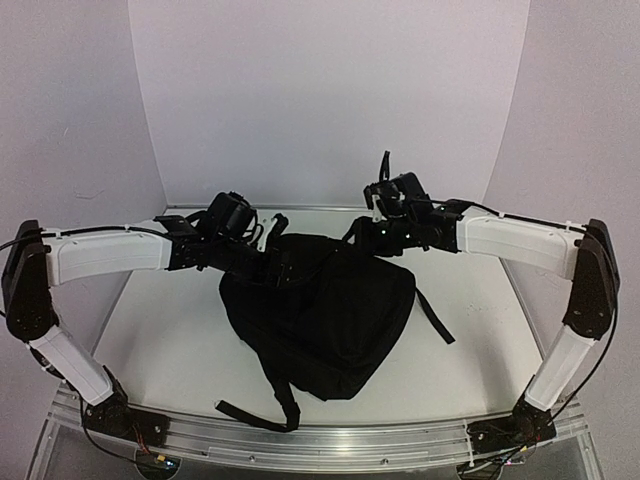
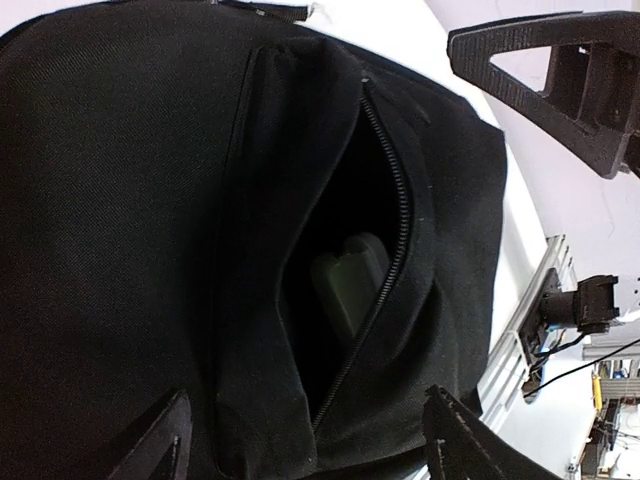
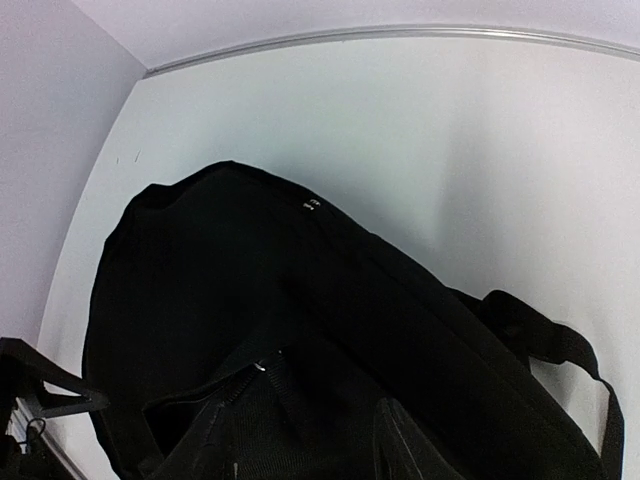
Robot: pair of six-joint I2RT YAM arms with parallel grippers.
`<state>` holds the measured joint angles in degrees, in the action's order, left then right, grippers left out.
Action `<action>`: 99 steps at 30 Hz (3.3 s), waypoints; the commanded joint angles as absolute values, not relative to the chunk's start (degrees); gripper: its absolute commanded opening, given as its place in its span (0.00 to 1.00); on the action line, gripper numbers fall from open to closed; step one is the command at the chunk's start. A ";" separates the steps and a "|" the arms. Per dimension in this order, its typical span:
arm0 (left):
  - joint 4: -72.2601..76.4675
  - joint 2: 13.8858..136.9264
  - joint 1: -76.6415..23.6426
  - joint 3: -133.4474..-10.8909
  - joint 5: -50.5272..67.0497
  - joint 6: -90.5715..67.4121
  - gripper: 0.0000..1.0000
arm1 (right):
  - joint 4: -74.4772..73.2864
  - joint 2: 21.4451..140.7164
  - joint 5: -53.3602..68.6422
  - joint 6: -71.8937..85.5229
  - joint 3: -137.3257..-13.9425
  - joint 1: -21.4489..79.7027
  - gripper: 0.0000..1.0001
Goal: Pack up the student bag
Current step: Zip the student bag at the center of the board.
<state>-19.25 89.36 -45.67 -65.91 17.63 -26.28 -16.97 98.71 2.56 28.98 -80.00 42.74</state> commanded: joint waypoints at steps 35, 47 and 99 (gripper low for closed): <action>-10.12 98.88 -45.53 -69.23 23.31 -23.66 0.00 | -18.31 105.41 16.99 28.16 -81.87 45.49 0.00; -12.12 94.94 -44.73 -70.48 26.53 -22.15 0.32 | -17.56 100.08 10.04 36.42 -77.33 49.71 0.00; -5.16 125.29 -39.75 -93.51 35.04 -25.30 0.37 | -16.70 106.34 18.77 38.56 -79.81 72.70 0.00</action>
